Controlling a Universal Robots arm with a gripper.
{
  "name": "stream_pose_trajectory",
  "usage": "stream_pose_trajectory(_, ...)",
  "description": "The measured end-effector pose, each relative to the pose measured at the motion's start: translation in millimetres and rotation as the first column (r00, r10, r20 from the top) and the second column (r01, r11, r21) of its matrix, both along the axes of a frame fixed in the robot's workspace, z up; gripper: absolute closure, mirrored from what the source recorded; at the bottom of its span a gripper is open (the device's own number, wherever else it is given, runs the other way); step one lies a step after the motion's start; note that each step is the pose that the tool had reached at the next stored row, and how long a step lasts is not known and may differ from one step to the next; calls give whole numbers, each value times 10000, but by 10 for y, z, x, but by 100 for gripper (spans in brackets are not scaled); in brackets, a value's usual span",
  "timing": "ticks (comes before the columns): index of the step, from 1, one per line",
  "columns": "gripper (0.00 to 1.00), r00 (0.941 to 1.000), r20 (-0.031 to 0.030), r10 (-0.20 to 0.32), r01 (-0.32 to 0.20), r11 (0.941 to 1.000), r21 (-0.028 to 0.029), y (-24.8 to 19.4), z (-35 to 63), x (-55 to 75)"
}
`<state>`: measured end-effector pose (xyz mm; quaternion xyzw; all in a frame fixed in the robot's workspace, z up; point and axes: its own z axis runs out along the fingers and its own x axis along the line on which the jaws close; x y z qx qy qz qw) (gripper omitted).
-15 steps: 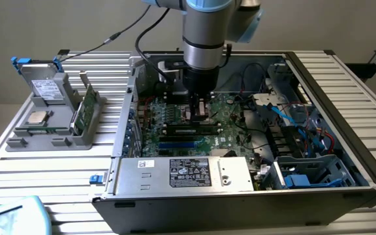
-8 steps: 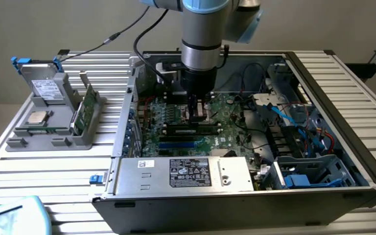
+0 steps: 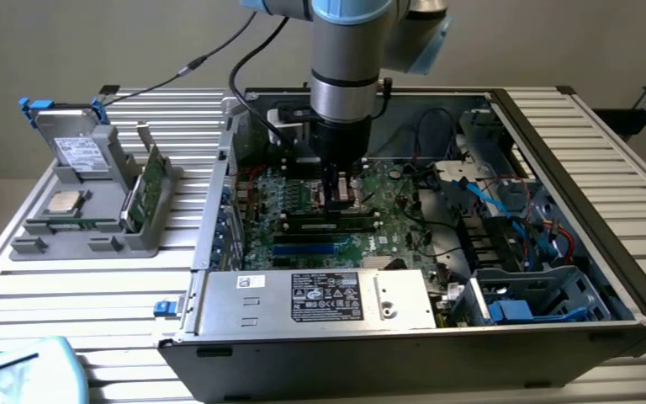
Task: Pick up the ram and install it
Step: 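Press down the ram until it locks into place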
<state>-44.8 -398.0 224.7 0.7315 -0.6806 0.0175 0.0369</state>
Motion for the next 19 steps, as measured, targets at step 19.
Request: stream_pose_trajectory(19,89,9999,-103,-2,2,10000,20,-33,254,35)
